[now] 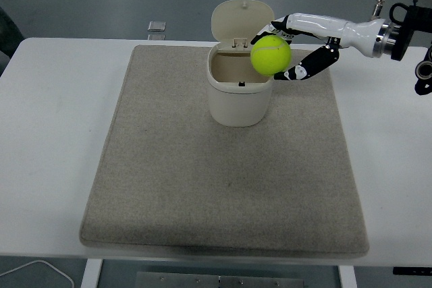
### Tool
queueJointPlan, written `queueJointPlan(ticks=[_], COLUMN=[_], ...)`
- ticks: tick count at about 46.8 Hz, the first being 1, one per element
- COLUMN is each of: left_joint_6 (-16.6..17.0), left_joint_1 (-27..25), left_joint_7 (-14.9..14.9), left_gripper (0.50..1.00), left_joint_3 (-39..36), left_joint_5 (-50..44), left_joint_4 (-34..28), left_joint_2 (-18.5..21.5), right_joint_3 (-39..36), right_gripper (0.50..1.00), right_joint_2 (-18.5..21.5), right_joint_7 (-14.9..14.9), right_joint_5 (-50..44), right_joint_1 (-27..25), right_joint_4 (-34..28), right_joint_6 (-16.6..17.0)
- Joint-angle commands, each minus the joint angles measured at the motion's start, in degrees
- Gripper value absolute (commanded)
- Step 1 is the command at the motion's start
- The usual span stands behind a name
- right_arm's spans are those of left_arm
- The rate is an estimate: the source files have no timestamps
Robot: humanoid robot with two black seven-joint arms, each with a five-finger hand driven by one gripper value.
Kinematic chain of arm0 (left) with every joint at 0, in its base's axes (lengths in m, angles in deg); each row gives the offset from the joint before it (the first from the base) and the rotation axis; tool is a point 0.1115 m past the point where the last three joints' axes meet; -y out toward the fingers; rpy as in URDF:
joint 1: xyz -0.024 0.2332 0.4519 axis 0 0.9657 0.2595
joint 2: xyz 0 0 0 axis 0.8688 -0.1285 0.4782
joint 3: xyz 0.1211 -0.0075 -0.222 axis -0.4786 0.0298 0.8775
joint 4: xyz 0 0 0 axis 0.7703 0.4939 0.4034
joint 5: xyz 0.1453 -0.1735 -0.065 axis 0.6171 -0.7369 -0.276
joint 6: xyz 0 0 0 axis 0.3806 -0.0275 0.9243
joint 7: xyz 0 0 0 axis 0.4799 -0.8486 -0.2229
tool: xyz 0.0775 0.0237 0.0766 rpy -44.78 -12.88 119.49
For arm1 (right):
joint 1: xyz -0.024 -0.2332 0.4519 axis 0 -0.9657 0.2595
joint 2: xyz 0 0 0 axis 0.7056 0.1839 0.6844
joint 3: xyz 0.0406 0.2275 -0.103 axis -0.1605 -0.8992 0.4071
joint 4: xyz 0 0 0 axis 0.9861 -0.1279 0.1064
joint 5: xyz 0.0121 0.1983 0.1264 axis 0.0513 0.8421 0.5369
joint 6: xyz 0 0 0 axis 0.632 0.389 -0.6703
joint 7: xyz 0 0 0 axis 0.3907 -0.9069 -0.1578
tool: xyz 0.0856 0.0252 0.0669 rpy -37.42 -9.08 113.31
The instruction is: Pick up the tennis ball and place it in the box.
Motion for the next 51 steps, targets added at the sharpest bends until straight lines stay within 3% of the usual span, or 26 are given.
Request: queueJointPlan(ticks=[1, 10, 13, 21, 28, 32, 36, 46, 51], left_joint_6=[0.0, 0.0, 0.0, 0.0, 0.0, 0.0, 0.0, 0.0, 0.0], left_joint_1=[0.0, 0.0, 0.0, 0.0, 0.0, 0.0, 0.0, 0.0, 0.0], left_joint_7=[0.0, 0.0, 0.0, 0.0, 0.0, 0.0, -0.1, 0.0, 0.0], left_gripper=[0.992, 0.990, 0.992, 0.990, 0.992, 0.992, 0.992, 0.992, 0.992], left_joint_3=[0.0, 0.0, 0.0, 0.0, 0.0, 0.0, 0.0, 0.0, 0.0], left_joint_5=[0.0, 0.0, 0.0, 0.0, 0.0, 0.0, 0.0, 0.0, 0.0], left_joint_4=[0.0, 0.0, 0.0, 0.0, 0.0, 0.0, 0.0, 0.0, 0.0], left_joint_2=[0.0, 0.0, 0.0, 0.0, 0.0, 0.0, 0.0, 0.0, 0.0], right_joint_3=[0.1, 0.1, 0.1, 0.1, 0.2, 0.2, 0.2, 0.1, 0.1], right_gripper=[0.500, 0.500, 0.527, 0.543, 0.619, 0.711, 0.725, 0.852, 0.860], right_joint_2=[1.0, 2.8, 3.3, 5.5, 6.9, 7.1, 7.2, 7.2, 7.2], right_joint_7=[0.3, 1.5, 2.3, 2.9, 2.9, 3.6, 4.0, 4.0, 4.0], right_joint_5=[0.0, 0.1, 0.1, 0.2, 0.2, 0.2, 0.2, 0.2, 0.2], right_joint_1=[0.1, 0.3, 0.3, 0.2, 0.1, 0.1, 0.0, -0.1, -0.3], right_joint_4=[-0.3, -2.3, -2.7, -4.2, -5.1, -5.2, -5.7, -6.3, -6.3], right_joint_6=[0.0, 0.0, -0.1, -0.1, -0.1, -0.2, -0.1, -0.3, -0.7])
